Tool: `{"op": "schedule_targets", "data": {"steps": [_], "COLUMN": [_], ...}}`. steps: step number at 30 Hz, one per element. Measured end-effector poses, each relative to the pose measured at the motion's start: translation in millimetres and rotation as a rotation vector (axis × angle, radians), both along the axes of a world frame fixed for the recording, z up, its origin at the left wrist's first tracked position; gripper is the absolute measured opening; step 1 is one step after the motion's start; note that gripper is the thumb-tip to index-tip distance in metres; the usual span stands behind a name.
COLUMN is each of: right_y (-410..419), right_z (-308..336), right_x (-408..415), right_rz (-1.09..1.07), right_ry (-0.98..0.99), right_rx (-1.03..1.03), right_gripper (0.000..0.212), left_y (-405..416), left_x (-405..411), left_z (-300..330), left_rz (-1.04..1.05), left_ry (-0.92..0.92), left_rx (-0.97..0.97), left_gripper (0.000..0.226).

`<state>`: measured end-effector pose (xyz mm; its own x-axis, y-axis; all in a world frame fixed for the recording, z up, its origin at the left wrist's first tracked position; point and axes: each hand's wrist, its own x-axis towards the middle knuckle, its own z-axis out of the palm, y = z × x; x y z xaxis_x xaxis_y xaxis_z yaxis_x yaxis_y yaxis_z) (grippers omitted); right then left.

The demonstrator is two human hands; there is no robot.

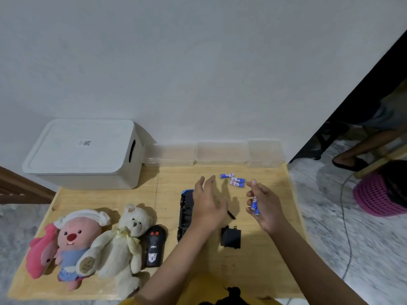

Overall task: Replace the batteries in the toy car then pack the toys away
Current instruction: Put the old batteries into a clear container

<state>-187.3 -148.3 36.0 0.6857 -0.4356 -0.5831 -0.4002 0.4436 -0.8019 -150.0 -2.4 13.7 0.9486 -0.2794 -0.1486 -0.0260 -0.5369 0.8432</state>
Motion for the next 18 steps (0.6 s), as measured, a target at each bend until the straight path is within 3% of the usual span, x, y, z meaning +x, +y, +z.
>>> {"op": "schedule_targets", "data": {"steps": [4, 9, 13, 18], "right_y": [-46.8, -108.8, -141.3, -171.3], "right_z": [-1.5, -16.3, -18.1, -39.7], "right_x": [9.9, 32.5, 48.5, 66.3], "right_rz": [0.059, 0.284, 0.394, 0.54], "right_ry": [-0.019, 0.057, 0.13, -0.051], "right_rx": [-0.291, -0.984, -1.17, -1.257], "right_gripper": [0.027, 0.034, 0.032, 0.041], "left_y": [-42.4, -91.8, -127.1, -160.7], "left_x": [13.8, 42.4, 66.8, 90.5], "left_z": [-1.4, -6.5, -12.6, -25.3], "left_rz": [-0.055, -0.146, -0.217, -0.31], "left_ry": [-0.044, -0.105, -0.179, -0.222], "left_rx": [-0.008, 0.047, 0.144, 0.27], "left_gripper": [0.057, 0.057, 0.059, 0.067]}}
